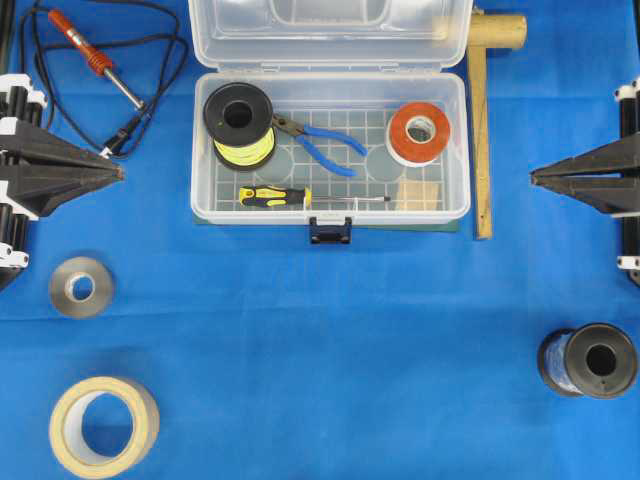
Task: Pick the nipper from the toolbox among several items.
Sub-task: 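Lower the open right gripper into the toolbox over the blue-handled pliers, then close the right gripper on the blue pliers handles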
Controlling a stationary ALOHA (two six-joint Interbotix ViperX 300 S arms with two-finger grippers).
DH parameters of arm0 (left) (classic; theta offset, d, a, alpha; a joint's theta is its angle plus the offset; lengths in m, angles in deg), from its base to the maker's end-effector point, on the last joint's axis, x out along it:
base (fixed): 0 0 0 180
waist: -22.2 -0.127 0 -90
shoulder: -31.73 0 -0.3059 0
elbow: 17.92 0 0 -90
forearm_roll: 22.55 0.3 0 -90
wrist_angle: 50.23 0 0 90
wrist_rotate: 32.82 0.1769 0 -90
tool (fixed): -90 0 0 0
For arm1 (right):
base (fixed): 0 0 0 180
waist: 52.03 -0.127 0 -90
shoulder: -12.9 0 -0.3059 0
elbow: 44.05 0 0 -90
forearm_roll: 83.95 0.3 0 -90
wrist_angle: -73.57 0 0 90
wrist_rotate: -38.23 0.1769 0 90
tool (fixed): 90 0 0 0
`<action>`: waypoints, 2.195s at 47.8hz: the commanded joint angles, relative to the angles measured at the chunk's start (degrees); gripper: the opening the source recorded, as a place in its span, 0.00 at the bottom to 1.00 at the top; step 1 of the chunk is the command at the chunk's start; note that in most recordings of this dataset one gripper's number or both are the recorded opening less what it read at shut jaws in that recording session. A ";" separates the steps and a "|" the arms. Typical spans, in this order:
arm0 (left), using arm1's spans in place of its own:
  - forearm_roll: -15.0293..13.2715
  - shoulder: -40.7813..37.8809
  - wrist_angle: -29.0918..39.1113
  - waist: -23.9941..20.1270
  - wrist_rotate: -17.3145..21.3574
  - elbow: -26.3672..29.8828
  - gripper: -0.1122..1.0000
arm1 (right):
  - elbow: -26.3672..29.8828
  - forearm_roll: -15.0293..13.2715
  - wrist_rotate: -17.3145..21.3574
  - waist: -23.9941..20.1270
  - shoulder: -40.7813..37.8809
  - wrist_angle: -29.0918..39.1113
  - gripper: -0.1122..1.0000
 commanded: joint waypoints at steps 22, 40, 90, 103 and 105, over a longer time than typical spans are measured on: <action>-1.93 -0.88 -0.62 0.09 -0.26 1.23 0.10 | 23.20 0.18 2.02 10.28 -24.26 24.87 0.11; -1.93 -0.97 -0.62 0.09 -0.26 1.14 0.10 | 42.10 -1.58 1.58 15.29 -48.96 45.09 0.67; -1.93 -1.05 -0.26 0.09 -0.18 0.35 0.10 | 53.61 -2.64 -0.18 17.40 -75.94 45.62 0.26; -1.93 -1.05 0.00 0.09 -0.26 0.26 0.10 | 53.79 -2.29 -0.62 17.40 -73.04 46.32 0.22; -1.93 -1.05 0.00 0.09 -0.26 0.26 0.10 | 53.79 -2.29 -0.62 17.49 -71.63 46.32 0.22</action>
